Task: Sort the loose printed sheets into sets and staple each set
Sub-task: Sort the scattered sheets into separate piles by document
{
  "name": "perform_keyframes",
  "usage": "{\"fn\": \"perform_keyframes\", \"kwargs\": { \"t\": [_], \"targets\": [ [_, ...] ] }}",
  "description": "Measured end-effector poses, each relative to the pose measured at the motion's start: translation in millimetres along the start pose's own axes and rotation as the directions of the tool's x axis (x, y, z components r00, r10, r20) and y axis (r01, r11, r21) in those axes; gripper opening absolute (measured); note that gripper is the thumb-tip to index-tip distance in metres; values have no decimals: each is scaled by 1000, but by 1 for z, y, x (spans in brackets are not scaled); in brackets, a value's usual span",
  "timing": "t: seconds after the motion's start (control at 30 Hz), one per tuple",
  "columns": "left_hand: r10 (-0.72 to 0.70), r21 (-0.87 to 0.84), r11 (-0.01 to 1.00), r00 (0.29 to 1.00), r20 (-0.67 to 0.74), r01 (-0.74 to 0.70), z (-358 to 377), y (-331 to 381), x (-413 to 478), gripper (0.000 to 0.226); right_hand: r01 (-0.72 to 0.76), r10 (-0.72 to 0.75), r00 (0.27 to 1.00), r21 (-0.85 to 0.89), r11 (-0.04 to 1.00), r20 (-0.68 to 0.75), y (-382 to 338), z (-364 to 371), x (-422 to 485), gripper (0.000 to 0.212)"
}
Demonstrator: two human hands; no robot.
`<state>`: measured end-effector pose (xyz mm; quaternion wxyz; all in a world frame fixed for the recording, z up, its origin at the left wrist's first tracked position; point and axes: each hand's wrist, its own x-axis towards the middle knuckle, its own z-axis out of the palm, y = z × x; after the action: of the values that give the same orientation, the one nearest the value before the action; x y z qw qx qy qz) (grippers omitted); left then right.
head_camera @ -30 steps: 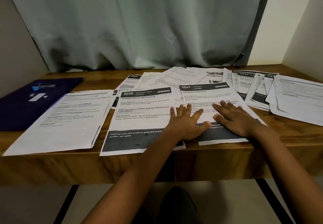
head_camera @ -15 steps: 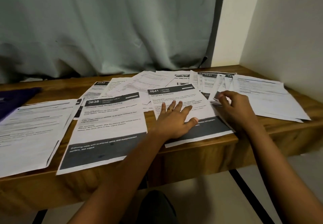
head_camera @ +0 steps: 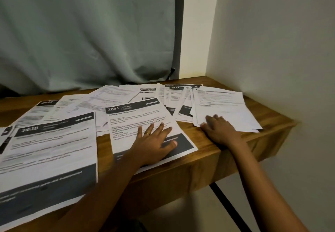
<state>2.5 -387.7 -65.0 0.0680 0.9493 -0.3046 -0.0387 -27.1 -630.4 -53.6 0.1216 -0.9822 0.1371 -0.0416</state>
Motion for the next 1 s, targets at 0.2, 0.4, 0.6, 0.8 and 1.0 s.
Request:
{"fn": "perform_keyframes", "kwargs": {
  "t": [0.2, 0.4, 0.6, 0.8, 1.0],
  "targets": [
    [-3, 30, 1000, 999, -50, 4, 3, -1, 3, 87, 100, -100, 995, 8, 995, -8, -6, 3, -22, 56],
    [-3, 39, 999, 996, -86, 6, 4, 0, 2, 124, 128, -128, 985, -2, 992, -120, -2, 17, -27, 52],
    [3, 41, 999, 995, -97, 1, 5, 0, 3, 123, 105, -104, 979, -4, 994, -174, 1, 28, -24, 52],
    [3, 30, 1000, 996, -94, -1, 5, -1, 3, 122, 134, -118, 955, 39, 990, -274, 2, 29, -24, 45],
    [1, -10, 1000, 997, -75, -2, 3, -1, 3, 125, 207, -59, 877, 266, 941, -476, 6, 11, -15, 40]
  ]
}}
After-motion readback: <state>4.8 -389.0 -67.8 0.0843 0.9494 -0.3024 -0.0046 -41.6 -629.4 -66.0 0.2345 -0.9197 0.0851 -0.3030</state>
